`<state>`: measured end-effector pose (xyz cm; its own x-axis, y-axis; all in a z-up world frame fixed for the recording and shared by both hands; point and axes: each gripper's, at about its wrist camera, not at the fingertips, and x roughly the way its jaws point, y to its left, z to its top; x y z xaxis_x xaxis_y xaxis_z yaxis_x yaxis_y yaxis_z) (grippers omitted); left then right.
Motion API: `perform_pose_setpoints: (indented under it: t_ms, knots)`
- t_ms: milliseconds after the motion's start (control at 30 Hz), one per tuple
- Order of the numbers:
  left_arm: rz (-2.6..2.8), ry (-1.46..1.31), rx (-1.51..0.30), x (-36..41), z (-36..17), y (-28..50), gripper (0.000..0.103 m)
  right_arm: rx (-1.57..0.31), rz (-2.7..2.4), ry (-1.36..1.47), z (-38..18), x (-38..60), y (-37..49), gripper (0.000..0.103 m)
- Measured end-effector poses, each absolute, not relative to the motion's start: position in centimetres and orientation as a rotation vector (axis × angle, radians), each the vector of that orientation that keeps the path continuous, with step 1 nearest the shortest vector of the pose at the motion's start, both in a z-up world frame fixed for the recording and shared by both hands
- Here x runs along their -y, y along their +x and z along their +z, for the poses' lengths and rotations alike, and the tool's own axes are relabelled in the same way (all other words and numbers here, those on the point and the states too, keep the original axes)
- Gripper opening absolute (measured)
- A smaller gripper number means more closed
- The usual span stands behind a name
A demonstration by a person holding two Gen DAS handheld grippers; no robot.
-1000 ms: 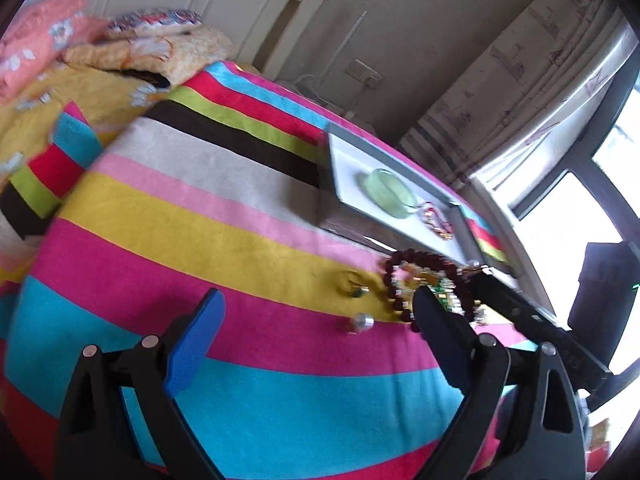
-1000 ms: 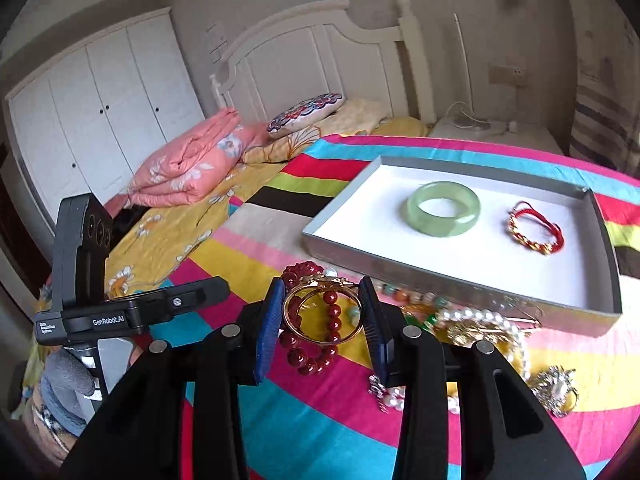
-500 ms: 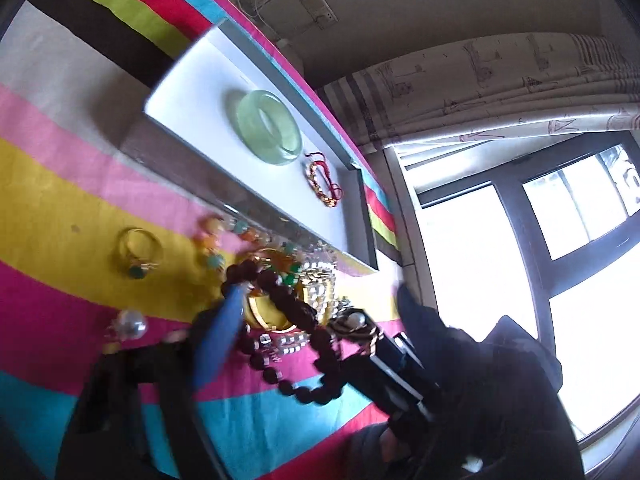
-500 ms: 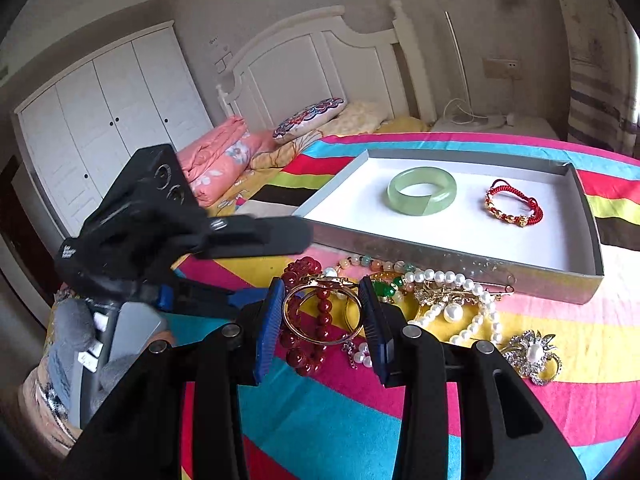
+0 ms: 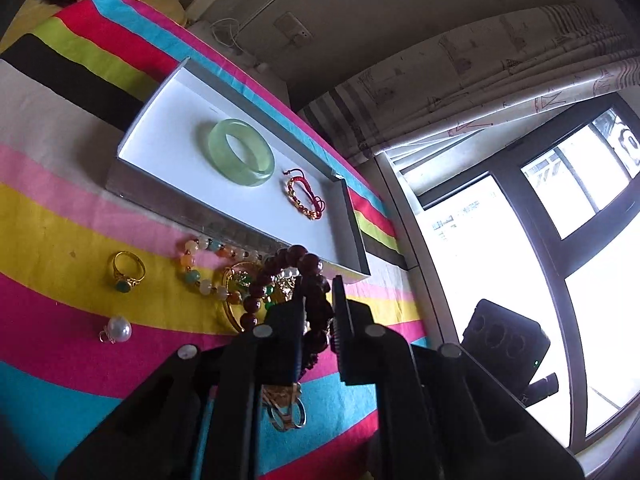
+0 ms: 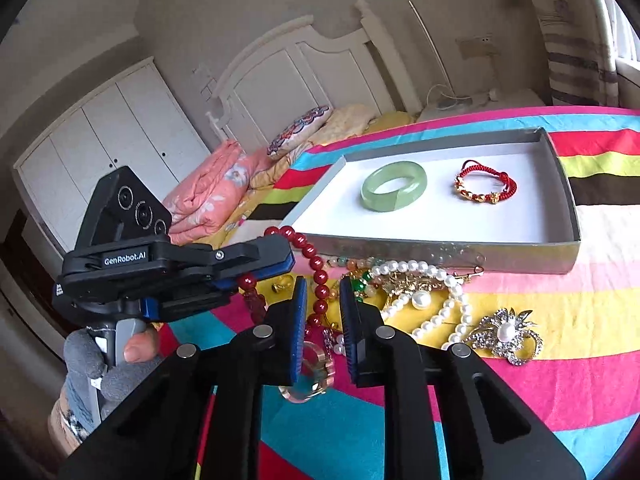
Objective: Organize jewelry
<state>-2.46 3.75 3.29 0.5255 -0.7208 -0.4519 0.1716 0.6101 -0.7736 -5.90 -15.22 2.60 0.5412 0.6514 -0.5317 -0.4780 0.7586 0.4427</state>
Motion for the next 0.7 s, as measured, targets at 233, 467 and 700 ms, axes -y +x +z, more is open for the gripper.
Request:
perform_pose_setpoints:
  t_ms: [233, 467, 700]
  knots:
    - [-0.588, -0.721, -0.811, -5.1, 4.2, -3.6, 0.012, -0.823, 0.681, 0.072, 1.9, 13.7, -7.9, 0.058]
    - [-0.587, -0.706, -0.786, -5.9, 4.9, -4.5, 0.012, -0.873, 0.670, -0.046, 1.0, 10.9, -8.0, 0.081]
    - [-0.595, -0.663, -0.766, -5.6, 6.2, -5.2, 0.012, -0.878, 0.607, -0.129, 0.1, 9.4, -8.1, 0.040]
